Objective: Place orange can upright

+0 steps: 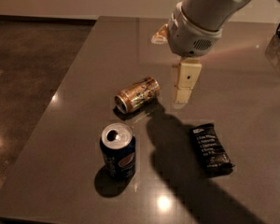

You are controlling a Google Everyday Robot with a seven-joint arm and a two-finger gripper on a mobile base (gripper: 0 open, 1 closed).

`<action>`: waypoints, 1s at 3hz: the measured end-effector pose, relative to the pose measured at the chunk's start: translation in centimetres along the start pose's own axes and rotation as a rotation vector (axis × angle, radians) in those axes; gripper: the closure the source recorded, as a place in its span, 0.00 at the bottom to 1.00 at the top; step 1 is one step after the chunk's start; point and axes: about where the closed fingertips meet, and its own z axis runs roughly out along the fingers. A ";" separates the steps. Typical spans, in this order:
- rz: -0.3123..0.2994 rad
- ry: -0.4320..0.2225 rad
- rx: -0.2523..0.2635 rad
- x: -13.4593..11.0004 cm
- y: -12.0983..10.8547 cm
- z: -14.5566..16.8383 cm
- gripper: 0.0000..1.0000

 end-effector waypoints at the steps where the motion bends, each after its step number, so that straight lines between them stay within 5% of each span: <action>1: -0.107 -0.012 -0.051 -2.8 -0.6 2.8 0.00; 3: -0.265 0.028 -0.167 -6.8 -0.1 8.5 0.00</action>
Offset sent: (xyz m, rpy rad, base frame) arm 0.0038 0.0979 -0.0590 -0.0763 0.0727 0.3092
